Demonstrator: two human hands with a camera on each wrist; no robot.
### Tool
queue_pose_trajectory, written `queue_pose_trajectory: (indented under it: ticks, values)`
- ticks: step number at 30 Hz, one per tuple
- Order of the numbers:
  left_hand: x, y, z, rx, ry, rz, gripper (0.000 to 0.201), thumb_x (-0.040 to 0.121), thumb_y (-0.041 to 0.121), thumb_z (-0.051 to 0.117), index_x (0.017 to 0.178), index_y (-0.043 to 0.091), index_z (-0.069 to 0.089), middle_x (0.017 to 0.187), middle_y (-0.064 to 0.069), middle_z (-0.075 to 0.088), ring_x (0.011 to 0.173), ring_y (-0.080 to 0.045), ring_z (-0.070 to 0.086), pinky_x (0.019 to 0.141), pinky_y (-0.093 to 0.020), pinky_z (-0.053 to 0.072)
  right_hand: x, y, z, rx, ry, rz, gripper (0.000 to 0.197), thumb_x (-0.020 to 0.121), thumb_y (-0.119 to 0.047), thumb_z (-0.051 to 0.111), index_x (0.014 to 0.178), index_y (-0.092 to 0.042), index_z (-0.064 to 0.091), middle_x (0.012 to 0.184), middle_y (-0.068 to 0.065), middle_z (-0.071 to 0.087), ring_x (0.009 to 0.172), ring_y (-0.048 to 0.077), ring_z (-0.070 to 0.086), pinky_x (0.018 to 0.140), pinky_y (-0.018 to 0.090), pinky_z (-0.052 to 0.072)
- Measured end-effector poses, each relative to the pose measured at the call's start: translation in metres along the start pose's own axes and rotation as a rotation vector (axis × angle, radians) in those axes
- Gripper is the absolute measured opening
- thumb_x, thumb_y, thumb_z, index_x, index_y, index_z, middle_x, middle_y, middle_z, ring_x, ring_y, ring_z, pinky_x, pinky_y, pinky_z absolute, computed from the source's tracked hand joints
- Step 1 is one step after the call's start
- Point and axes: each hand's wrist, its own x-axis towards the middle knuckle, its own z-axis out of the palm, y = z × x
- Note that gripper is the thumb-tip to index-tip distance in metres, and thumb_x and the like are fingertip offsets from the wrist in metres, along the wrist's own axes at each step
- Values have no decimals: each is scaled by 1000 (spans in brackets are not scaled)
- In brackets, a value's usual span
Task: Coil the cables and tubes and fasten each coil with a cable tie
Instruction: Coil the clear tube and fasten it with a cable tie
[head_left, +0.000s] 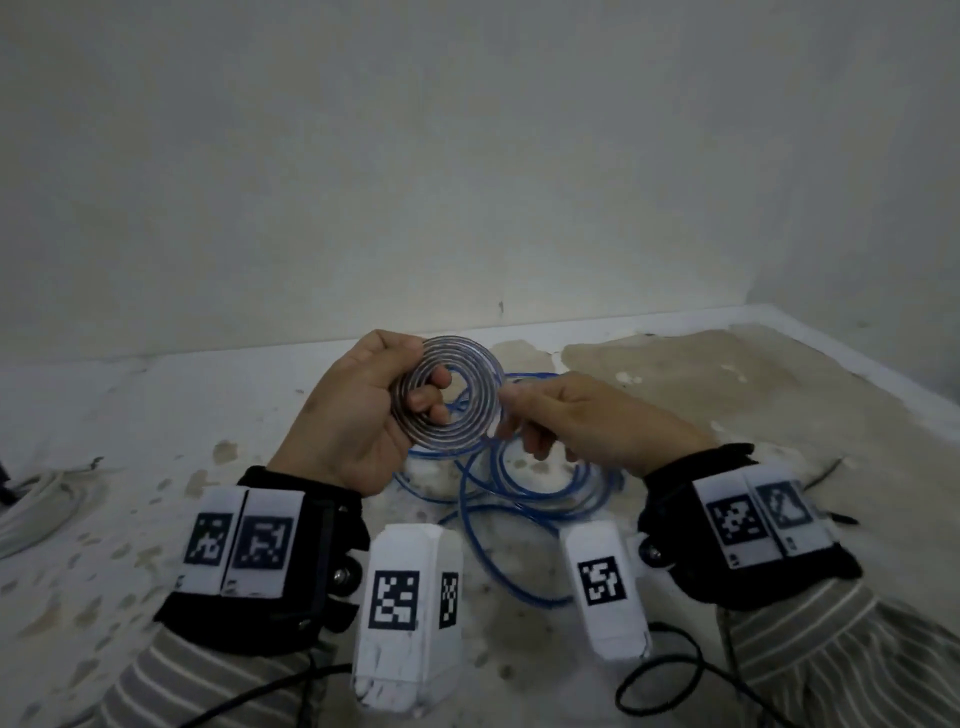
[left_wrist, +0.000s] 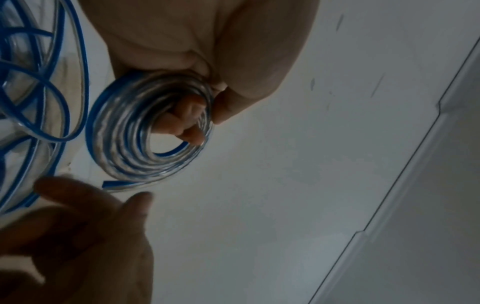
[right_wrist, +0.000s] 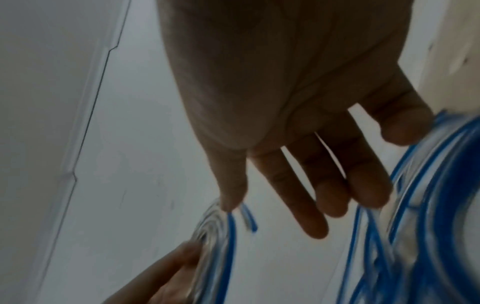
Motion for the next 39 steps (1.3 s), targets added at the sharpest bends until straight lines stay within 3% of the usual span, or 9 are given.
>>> queue_pose_trajectory:
  ticks: [3,5,14,17,20,22,30,35,39]
  values:
    - [-7,-8,13,49,-26,-11,24,96,3,35,74,10,42,53,-9,54,37,-9,37,41,-20,44,-21,32,-33,-367,6,115,28,88,-41,56,72,-19,64,72,-4,61,68,11,54,68,26,41]
    - [-12,-14,19,81,-44,-23,24,96,3,36,74,9,42,54,-9,53,37,-9,37,41,-20,44,-40,55,-57,-539,46,272,14,88,-27,59,89,-16,68,91,0,62,83,14,54,75,26,40]
    - [-28,-27,36,126,-90,-43,22,97,6,37,77,9,46,55,-6,56,40,-8,40,43,-22,47,-90,117,-98,-742,43,568,24,89,-12,55,109,-8,67,117,8,62,104,23,58,89,28,46]
    - [-33,-29,41,121,-97,-55,22,97,6,36,77,9,45,54,-6,56,40,-8,40,43,-21,46,-90,125,-96,-739,18,546,24,89,-9,54,107,-13,68,116,7,63,104,21,59,84,23,44]
    - [-37,-30,44,114,-105,-62,18,97,7,36,82,7,46,55,-6,56,41,-8,40,43,-21,46,-86,127,-94,-723,21,494,14,86,-11,58,78,-15,69,84,8,64,72,17,58,60,16,41]
    - [-38,-31,45,104,-107,-63,17,97,8,36,84,6,46,55,-6,56,41,-8,40,43,-21,46,-85,125,-94,-726,16,470,17,86,-11,57,70,-10,62,75,7,59,69,19,53,53,17,36]
    - [-39,-32,48,82,-104,-78,19,97,9,36,81,6,46,58,-7,56,41,-8,41,44,-21,46,-89,106,-104,-617,110,415,18,82,-2,59,85,-14,72,83,1,66,74,11,58,57,14,43]
    - [-40,-32,48,81,-93,-73,19,97,9,36,83,5,47,59,-8,55,42,-8,40,44,-21,46,-84,100,-110,-634,215,340,21,85,-1,55,89,-10,73,95,7,70,85,18,60,76,24,44]
    - [-39,-30,43,94,-62,-52,22,98,9,36,80,5,47,57,-6,55,41,-7,41,44,-21,47,-80,83,-112,-594,311,215,18,86,-7,56,79,-20,66,83,1,65,67,5,52,59,16,38]
